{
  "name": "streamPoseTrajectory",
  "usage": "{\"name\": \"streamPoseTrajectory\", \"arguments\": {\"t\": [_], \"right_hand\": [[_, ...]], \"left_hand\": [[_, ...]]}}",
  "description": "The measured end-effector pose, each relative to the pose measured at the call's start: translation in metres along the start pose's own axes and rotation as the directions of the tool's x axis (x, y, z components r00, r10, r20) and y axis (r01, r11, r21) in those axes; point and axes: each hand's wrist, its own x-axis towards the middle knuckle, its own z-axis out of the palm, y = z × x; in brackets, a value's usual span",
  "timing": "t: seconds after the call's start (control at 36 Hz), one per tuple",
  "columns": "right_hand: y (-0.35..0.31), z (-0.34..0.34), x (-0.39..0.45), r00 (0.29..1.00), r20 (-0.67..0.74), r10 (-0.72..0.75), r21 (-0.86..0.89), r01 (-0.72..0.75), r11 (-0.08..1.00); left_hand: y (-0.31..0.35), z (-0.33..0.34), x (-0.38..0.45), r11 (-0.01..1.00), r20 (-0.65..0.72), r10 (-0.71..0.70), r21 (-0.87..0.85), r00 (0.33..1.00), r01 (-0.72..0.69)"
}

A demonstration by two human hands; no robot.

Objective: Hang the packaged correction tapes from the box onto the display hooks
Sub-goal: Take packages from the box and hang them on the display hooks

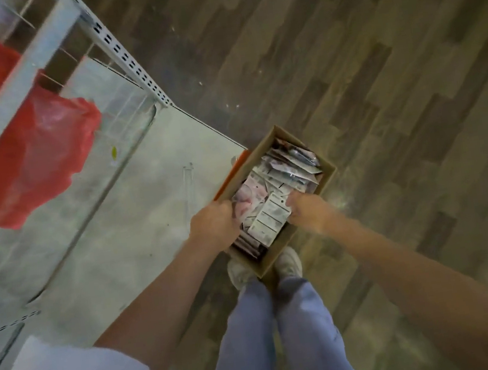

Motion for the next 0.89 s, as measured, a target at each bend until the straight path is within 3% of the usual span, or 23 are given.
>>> {"name": "streamPoseTrajectory", "arguments": {"t": [0.17,0.47,0.61,0.72,0.89], "right_hand": [[0.033,0.044,0.087,0.997,-0.017,0.076,0.027,-0.076,0.997],[0.084,0.124,0.211,0.984,-0.053,0.172,0.0,-0.173,0.985],[0.089,0.141,0.226,0.973,-0.091,0.211,-0.04,-0.215,0.976],[0.089,0.141,0.222,0.971,-0.136,0.198,-0.066,-0.208,0.976],[0.071,0.133,0.184,0.983,-0.063,0.174,0.039,-0.172,0.984]], "left_hand": [[-0.01,0.079,0.1,0.996,0.008,0.04,-0.081,0.999,-0.039],[-0.003,0.195,0.244,0.977,0.004,0.211,0.038,0.977,-0.211],[0.006,0.216,0.268,0.9,0.097,0.317,0.283,0.943,-0.332],[0.011,0.215,0.268,0.847,0.084,0.305,0.432,0.949,-0.311],[-0.002,0.19,0.229,0.855,0.003,0.315,0.433,0.949,-0.285]]}}
